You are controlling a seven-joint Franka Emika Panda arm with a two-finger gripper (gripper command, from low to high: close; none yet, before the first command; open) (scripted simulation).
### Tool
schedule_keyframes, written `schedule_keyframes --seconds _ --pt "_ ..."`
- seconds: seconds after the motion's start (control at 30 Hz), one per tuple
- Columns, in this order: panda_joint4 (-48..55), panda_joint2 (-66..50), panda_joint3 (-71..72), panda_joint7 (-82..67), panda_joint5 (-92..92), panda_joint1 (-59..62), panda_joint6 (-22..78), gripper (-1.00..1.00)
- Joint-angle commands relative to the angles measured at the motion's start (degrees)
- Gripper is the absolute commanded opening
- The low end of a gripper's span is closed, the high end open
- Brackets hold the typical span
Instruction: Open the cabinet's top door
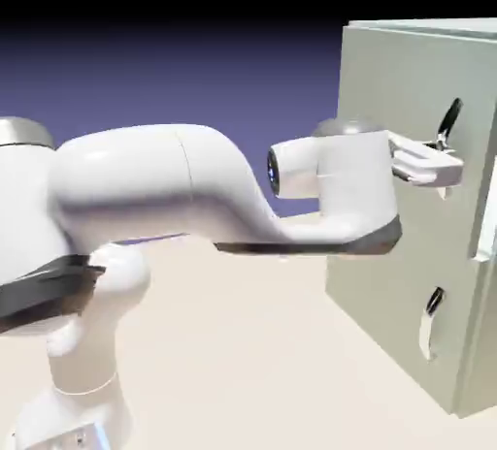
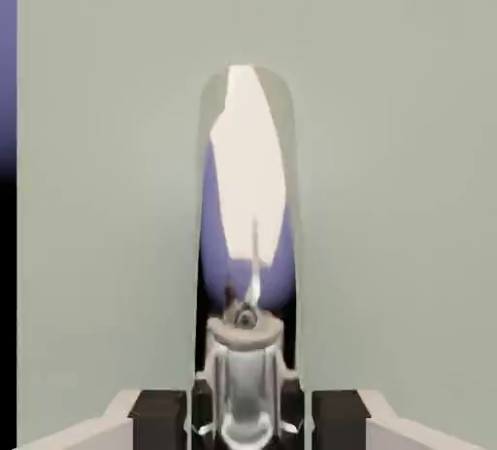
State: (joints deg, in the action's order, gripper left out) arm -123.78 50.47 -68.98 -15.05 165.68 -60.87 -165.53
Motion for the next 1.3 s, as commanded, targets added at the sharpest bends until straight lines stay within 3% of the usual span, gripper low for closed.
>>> schedule_keyframes --seconds 0.0,0.37,0.9,1.27 --pt "-1.0 -1.3 1.3 2.2 0.5 1.9 0.4 -1.00" --pt "-11.0 -10.0 19.6 17.2 0.3 24.8 4.4 -1.00" --pt "-17.8 -14.3 50.1 36.0 0.6 58.0 3.7 -1.00" --pt "-28.8 -1.3 70.2 24.1 -23.8 78.4 2.2 -1.00"
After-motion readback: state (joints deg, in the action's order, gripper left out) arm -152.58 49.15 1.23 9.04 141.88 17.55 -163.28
